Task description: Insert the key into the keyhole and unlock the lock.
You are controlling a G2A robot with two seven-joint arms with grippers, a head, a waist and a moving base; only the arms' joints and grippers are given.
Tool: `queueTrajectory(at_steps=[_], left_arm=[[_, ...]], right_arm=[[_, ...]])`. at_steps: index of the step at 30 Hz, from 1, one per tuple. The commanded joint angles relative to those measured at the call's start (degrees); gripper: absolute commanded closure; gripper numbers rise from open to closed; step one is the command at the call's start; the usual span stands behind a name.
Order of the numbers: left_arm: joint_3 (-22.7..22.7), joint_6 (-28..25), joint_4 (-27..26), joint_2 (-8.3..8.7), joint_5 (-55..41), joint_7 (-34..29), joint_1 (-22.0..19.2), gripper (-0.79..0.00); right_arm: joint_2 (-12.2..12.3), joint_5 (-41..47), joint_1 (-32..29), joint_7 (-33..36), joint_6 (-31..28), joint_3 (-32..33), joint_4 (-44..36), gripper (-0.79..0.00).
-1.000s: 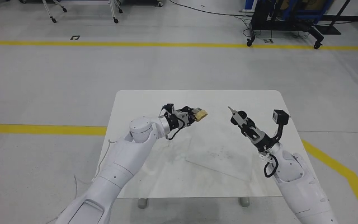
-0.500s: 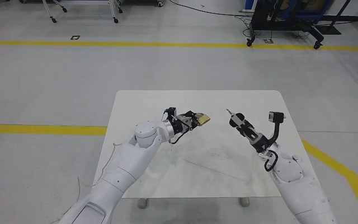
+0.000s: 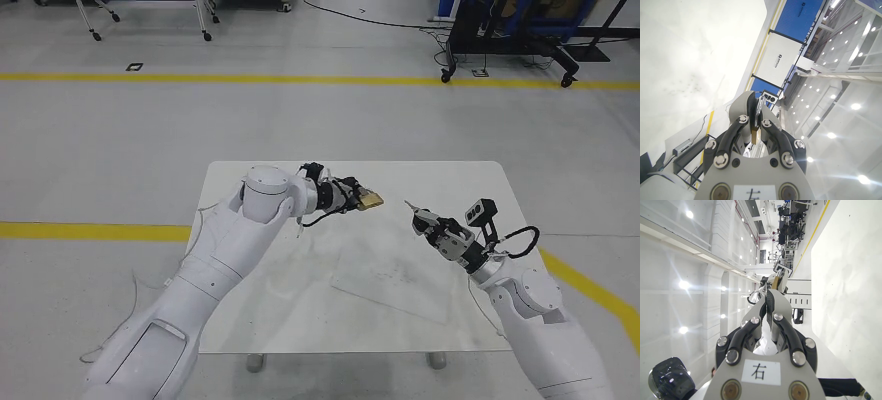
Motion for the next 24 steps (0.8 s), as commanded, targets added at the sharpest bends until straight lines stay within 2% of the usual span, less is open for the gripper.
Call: queueTrajectory(at_steps=[1,12,14,17,19,24], left_arm=[[-0.04,-0.22,-0.07,0.0,-0.19,0.16,0.19,0.0],[-0.02,-0.64,-0.39,-0.02,-0.34,0.28,0.58,0.0],[1.07,-0.32,-0.27,-0.25,1.08,1.78,0.7,0.0],[1.68,-0.69,1.7,-1.24,-1.7,2.62,-0.12,0.0],[3.06,-1.12,3.07,-2.15,-2.52,3.15,-1.21,0.0],[6.55,-2.22,6.76,-4.85,-4.79,5.71,-3.96,0.0]], right_arm=[[0.0,-0.19,0.03,0.0,-0.19,0.0,0.07,0.0],[0.0,-0.19,0.03,0.0,-0.19,0.0,0.07,0.0],[-0.01,-0.21,-0.43,-0.08,0.57,-0.1,-0.51,0.0],[0.24,-0.76,-2.85,-0.21,3.01,1.37,-3.21,0.0],[0.42,0.85,-4.89,0.48,6.61,2.48,-5.5,0.0],[0.41,0.67,-6.76,-3.76,12.13,2.93,-9.49,0.0]])
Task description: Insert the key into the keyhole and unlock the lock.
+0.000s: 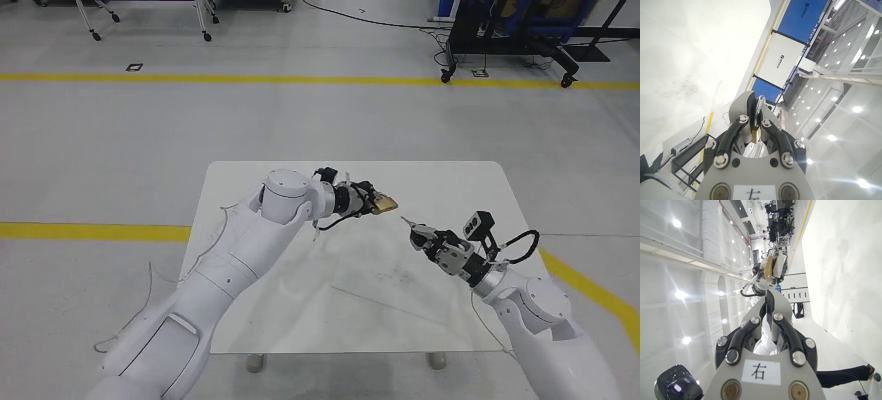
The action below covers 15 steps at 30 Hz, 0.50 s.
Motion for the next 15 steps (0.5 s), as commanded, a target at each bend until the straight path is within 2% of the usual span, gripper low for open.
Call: queueTrajectory(at_steps=[1,4,8,15], left_arm=[[1.42,-0.48,1.26,-1.01,-0.21,1.32,-0.98,0.0],[2.77,-1.45,3.22,-2.37,-0.93,2.52,-2.23,0.0],[3.78,-2.63,5.58,-3.68,-1.01,3.79,-3.57,0.0],[4.84,-3.52,7.33,-4.93,0.49,4.1,-4.44,0.0]], right_arm=[[-0.16,1.31,-0.18,-1.07,0.95,-0.33,-0.66,0.0],[-0.4,2.03,0.12,-3.95,1.57,-0.68,-1.17,0.0],[-0.58,3.77,1.41,-3.93,3.24,-1.1,-0.11,0.0],[-0.92,5.92,2.96,-5.64,3.24,-0.75,1.61,0.0]])
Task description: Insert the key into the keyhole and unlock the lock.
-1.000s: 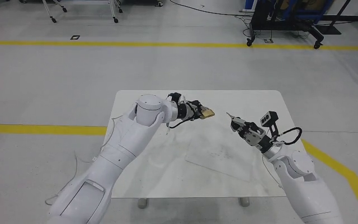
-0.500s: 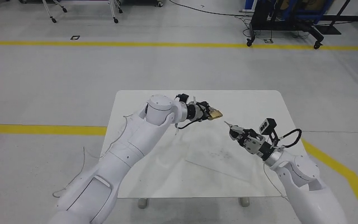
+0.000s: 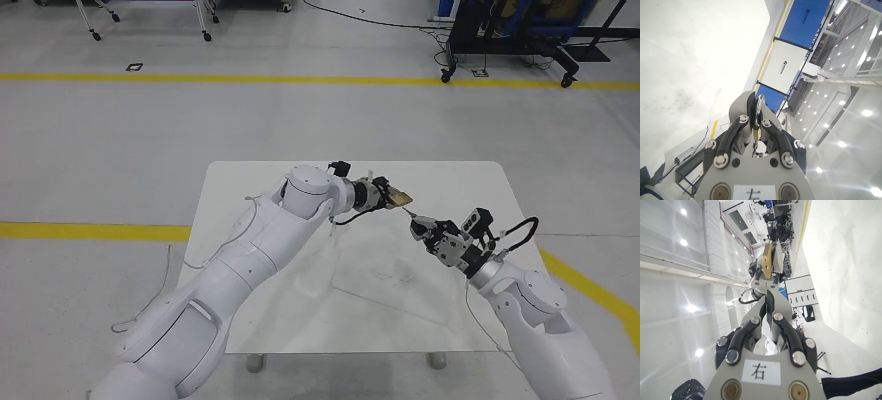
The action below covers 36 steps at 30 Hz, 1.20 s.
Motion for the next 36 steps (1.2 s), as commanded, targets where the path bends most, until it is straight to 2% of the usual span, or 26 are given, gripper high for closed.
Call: queueTrajectory(at_steps=[1,15,36], left_arm=[[0.24,0.09,0.22,-0.17,0.82,-0.06,-0.16,0.0],[-1.34,-0.63,1.63,-0.8,2.38,-1.44,-0.52,0.0],[-2.74,-1.15,3.94,-2.12,4.29,-2.37,-1.41,0.0]], right_arm=[[-0.12,0.36,0.27,-1.33,-0.02,-0.04,0.18,0.0],[-0.7,-0.47,1.67,-5.58,1.64,-1.15,0.64,0.0],[-1.09,-1.4,2.43,-6.75,3.7,-0.54,-0.16,0.0]])
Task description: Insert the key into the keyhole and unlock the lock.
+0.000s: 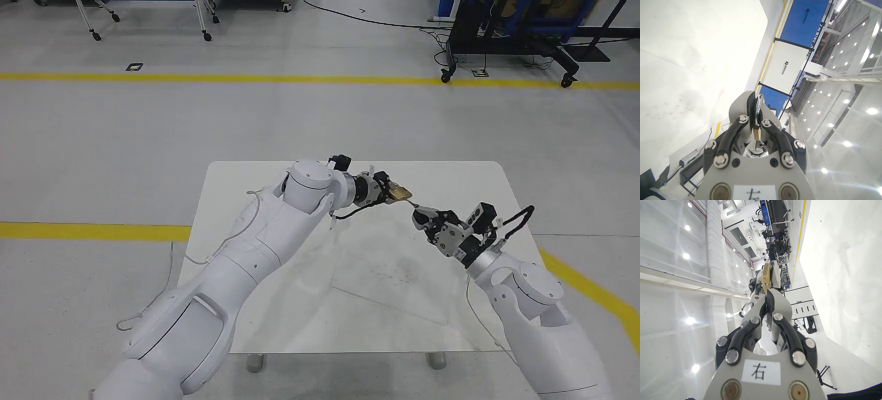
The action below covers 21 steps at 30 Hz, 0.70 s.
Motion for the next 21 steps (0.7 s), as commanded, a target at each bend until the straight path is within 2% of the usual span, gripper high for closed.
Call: queueTrajectory(at_steps=[1,21], left_arm=[[-0.2,-0.09,0.27,-0.08,0.12,-0.02,-0.06,0.0],[-1.61,-0.52,0.53,-0.69,2.33,-0.71,0.79,0.0]], right_arm=[[-0.03,0.02,0.04,0.0,0.07,0.07,-0.02,0.0],[-0.61,-2.17,-0.28,-3.51,0.06,-0.4,-0.63,0.0]])
